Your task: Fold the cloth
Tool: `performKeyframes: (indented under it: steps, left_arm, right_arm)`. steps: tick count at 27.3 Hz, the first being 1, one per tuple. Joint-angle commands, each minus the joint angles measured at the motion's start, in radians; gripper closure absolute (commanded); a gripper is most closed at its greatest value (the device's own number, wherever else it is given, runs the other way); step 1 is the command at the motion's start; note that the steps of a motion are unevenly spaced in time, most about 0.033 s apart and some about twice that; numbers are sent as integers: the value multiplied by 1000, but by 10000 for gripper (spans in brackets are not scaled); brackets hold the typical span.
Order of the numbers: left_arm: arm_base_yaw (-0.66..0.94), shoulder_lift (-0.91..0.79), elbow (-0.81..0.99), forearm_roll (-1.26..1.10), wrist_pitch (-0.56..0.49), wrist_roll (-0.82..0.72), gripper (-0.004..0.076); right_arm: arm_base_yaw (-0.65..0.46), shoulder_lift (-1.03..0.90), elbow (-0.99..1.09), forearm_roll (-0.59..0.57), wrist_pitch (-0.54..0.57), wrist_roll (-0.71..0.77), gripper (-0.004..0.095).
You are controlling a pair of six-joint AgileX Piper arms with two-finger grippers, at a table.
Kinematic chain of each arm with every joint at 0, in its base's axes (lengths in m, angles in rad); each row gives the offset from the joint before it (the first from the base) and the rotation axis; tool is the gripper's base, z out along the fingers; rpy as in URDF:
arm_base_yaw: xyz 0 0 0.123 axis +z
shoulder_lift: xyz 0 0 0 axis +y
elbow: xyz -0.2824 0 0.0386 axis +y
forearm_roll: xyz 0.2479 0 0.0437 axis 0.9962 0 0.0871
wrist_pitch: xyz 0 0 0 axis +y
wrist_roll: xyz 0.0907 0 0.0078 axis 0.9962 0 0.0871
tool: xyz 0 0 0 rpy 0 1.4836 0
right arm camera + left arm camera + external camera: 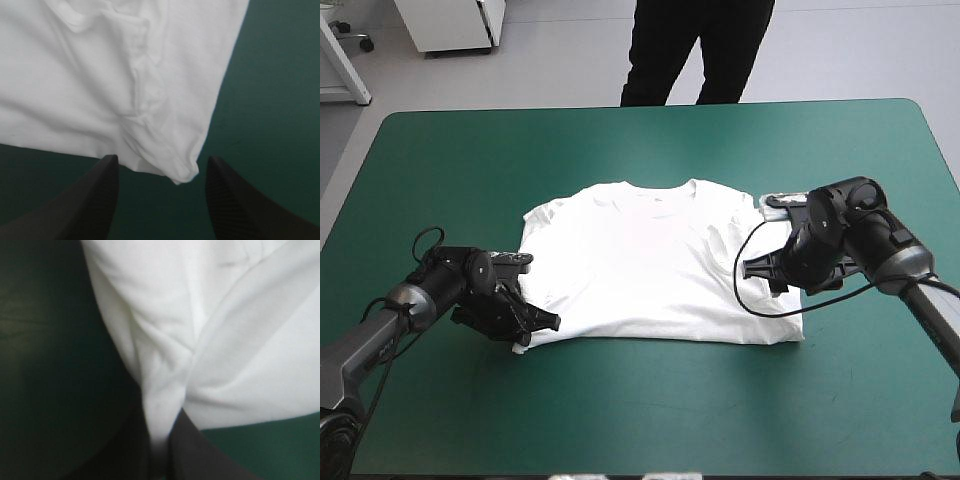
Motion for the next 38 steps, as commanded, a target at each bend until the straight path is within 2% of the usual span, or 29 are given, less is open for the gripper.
performKeyframes:
  steps: [1, 6, 13, 17, 21, 26, 27, 29, 33, 36, 38]
  left_arm:
    - [-3, 2, 7, -21, -19, 10, 733]
    - [-3, 2, 7, -21, -19, 17, 733]
    - [-3, 2, 7, -21, -15, 30, 733]
    - [-3, 2, 7, -21, -15, 30, 733]
    - [-3, 2, 7, -21, -15, 32, 733]
    - [-3, 2, 7, -21, -15, 32, 733]
    - [-3, 2, 7, -21, -15, 30, 733]
    - [-3, 2, 7, -21, -15, 32, 733]
    - [-3, 2, 7, -21, -15, 32, 733]
    - [-3, 2, 7, -21, -15, 34, 733]
    - [-3, 2, 0, -19, -10, 36, 733]
  right_arm:
    - [0, -37, 39, -9, -32, -14, 358]
    - [0, -37, 122, -1, -102, 5, 256]
    - [0, -37, 250, -9, -189, 57, 255]
    - [0, -37, 331, -9, -282, 83, 256]
    - [0, -37, 377, -15, -365, 107, 299]
    - [0, -20, 387, -27, -410, 119, 408]
    - [0, 4, 387, -29, -393, 119, 479]
    - [0, 42, 387, -9, -353, 119, 551]
    - [0, 62, 387, 39, -348, 100, 625]
    - [0, 56, 381, 50, -349, 94, 759]
    - [0, 30, 369, 48, -340, 94, 925]
